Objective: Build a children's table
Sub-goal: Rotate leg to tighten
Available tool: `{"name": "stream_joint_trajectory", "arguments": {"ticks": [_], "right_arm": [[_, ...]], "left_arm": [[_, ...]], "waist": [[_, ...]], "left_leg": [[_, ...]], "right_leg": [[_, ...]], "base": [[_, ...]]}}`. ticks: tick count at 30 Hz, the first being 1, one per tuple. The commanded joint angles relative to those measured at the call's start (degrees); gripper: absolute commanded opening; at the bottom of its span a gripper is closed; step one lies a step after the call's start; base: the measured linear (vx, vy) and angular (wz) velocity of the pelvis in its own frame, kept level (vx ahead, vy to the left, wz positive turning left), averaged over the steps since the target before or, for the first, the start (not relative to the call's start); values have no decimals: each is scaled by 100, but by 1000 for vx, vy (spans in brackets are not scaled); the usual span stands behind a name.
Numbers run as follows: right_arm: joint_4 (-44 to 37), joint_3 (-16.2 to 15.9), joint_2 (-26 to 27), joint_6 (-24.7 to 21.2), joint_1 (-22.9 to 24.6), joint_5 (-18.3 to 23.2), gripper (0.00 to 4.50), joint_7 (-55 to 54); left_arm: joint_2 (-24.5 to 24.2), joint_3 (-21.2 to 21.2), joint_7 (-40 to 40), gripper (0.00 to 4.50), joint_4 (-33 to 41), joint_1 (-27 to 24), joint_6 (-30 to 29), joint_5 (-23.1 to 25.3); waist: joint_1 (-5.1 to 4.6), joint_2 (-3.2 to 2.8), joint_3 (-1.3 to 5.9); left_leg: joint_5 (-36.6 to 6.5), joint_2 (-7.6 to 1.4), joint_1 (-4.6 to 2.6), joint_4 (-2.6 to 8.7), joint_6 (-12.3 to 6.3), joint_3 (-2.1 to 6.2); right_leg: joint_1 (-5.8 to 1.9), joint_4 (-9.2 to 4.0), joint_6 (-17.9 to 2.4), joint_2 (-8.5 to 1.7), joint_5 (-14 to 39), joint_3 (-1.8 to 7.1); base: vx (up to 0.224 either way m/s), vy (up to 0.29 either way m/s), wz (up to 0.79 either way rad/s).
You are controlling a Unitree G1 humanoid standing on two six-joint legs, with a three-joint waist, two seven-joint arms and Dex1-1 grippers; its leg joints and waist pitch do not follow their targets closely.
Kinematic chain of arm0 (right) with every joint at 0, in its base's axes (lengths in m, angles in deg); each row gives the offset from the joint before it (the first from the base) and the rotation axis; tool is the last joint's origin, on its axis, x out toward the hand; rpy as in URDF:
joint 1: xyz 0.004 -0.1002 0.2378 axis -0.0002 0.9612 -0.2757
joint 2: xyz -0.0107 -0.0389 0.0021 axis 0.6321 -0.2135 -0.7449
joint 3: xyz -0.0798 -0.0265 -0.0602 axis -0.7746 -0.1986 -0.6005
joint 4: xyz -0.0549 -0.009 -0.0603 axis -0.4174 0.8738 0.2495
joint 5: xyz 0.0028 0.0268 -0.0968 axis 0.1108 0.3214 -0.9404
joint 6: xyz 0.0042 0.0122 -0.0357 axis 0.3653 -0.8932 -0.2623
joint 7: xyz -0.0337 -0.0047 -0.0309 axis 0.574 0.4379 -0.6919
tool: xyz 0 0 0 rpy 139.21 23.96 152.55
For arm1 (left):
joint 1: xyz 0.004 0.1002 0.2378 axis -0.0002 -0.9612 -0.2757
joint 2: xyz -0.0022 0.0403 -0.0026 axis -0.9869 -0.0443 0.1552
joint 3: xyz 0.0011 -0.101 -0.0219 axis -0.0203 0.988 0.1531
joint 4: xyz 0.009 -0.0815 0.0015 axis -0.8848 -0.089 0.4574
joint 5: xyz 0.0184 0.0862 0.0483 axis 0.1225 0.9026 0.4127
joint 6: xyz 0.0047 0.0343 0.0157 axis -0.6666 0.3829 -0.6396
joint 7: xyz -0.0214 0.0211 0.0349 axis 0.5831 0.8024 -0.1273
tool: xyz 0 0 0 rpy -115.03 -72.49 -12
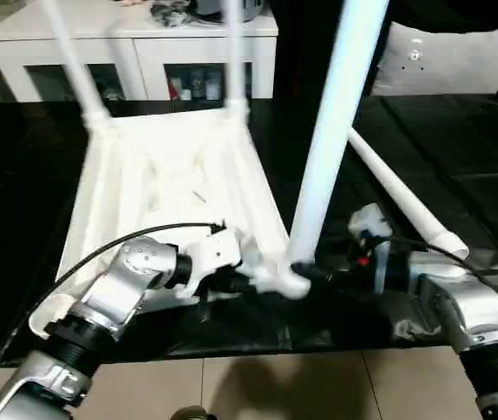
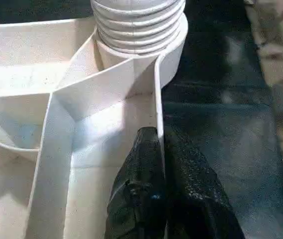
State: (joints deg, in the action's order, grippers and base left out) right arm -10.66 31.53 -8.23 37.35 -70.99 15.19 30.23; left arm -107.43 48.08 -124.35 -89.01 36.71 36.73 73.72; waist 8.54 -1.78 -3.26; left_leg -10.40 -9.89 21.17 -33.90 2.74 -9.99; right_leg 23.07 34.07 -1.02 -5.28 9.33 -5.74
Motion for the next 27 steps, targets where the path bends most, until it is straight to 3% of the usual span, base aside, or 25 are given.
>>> {"name": "stream_joint_trajectory", "arguments": {"ticks": [1, 6, 14, 16, 18, 20, 22, 23, 27], "right_arm": [[-124, -23, -71, -88, 24, 80, 298, 61], [-178, -63, -61, -160, 41, 125, 258, 135], [-362, -139, -113, -405, 185, 204, 240, 292], [-434, -168, -117, -494, 285, 222, 239, 260], [-289, -32, 275, -417, 359, 26, 239, -577], [-124, 109, 569, -348, 310, -74, 239, -1148], [92, 301, 918, -343, 201, -130, 238, -1802], [201, 393, 1081, -351, 141, -155, 238, -2112], [524, 574, 1554, -137, -33, -421, 238, -3116]], "left_arm": [[-9, -247, -386, 0, 46, 87, 124, -7], [12, -240, -445, 0, 18, 104, 163, -29], [70, -193, -323, 0, -25, 96, 126, -19], [122, -139, -207, 0, -11, 74, -5, -38], [441, 81, 394, 0, 86, 26, -520, -102], [634, 180, 711, 0, 141, 20, -787, -127], [923, 302, 1127, 0, 206, 51, -1135, -155], [1067, 361, 1335, 0, 234, 74, -1313, -164], [1669, 584, 2175, 0, 254, 258, -1936, -90]], "waist": [[-30, 54, 395], [-33, 65, 397], [-18, 70, 405], [-12, 69, 394], [-1, 65, 384], [-69, 77, 365], [-139, 98, 355], [-208, 89, 347], [-398, 96, 351]], "left_leg": [[-1409, -355, -73, 424, -188, 109], [-1428, -352, -75, 429, -132, 116], [-1311, -352, -75, 417, -170, 111], [-1363, -354, -79, 419, -160, 106], [-1430, -358, -90, 428, -122, 114], [-1681, -333, -108, 442, 27, 136], [-1785, -308, -73, 456, 55, 159], [-1879, -312, -76, 460, 115, 173], [-2029, -270, -80, 435, 68, 186]], "right_leg": [[-269, -439, -949, -422, 2025, 325], [-276, -441, -917, -429, 2060, 327], [-277, -433, -919, -425, 1987, 328], [-274, -455, -883, -430, 2090, 332], [-262, -469, -856, -441, 2228, 332], [-247, -517, -776, -452, 2660, 304], [-283, -555, -578, -452, 2986, 273], [-262, -577, -526, -449, 3118, 252], [-247, -640, -417, -429, 3241, 217]], "base": [[0, 0, 0], [0, 0, 0], [0, 0, 0], [0, 0, 0], [0, 0, 0], [0, 0, 0], [0, 0, 0], [0, 0, 0], [0, 0, 0]]}}
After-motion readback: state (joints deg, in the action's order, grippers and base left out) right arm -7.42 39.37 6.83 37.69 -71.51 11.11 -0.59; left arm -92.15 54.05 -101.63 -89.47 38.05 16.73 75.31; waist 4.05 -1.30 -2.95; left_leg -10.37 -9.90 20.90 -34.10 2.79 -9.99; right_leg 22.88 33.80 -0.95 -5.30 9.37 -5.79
